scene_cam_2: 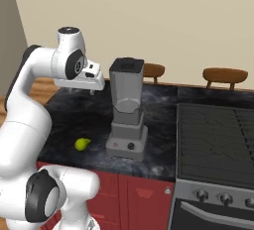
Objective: Open the blender lid, put the pear in the blender, close the lid, and start the blender.
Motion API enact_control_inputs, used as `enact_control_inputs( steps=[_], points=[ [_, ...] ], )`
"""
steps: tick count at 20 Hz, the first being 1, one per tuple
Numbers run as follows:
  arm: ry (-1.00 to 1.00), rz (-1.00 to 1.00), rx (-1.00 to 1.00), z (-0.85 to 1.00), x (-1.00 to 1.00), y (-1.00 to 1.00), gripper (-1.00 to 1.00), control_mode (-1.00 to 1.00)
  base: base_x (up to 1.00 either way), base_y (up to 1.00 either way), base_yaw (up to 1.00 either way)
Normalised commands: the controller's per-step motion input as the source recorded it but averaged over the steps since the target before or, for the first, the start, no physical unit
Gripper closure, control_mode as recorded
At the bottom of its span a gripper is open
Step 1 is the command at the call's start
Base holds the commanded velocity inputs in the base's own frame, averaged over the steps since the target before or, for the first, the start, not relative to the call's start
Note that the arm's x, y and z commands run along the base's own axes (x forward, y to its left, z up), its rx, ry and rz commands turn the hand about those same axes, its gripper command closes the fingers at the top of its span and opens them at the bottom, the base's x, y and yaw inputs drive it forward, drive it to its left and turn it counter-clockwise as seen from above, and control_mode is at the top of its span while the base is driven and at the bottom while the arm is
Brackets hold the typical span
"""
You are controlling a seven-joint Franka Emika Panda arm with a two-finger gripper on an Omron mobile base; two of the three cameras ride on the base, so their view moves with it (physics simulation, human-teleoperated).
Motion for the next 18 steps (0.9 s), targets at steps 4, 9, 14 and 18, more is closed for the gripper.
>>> enact_control_inputs(
  steps=[4, 9, 14, 18],
  points=[
    [0.00, 0.00, 0.00, 0.00, 0.00, 0.00, -1.00, 1.00, 0.00, 0.37, 0.00],
    [0.00, 0.00, 0.00, 0.00, 0.00, 0.00, -1.00, 1.00, 0.00, 0.42, 0.00],
    [0.00, 0.00, 0.00, 0.00, 0.00, 0.00, -1.00, 1.00, 0.00, 0.32, 0.00],
    [0.00, 0.00, 0.00, 0.00, 0.00, 0.00, -1.00, 1.00, 0.01, 0.18, 0.00]
  ],
)
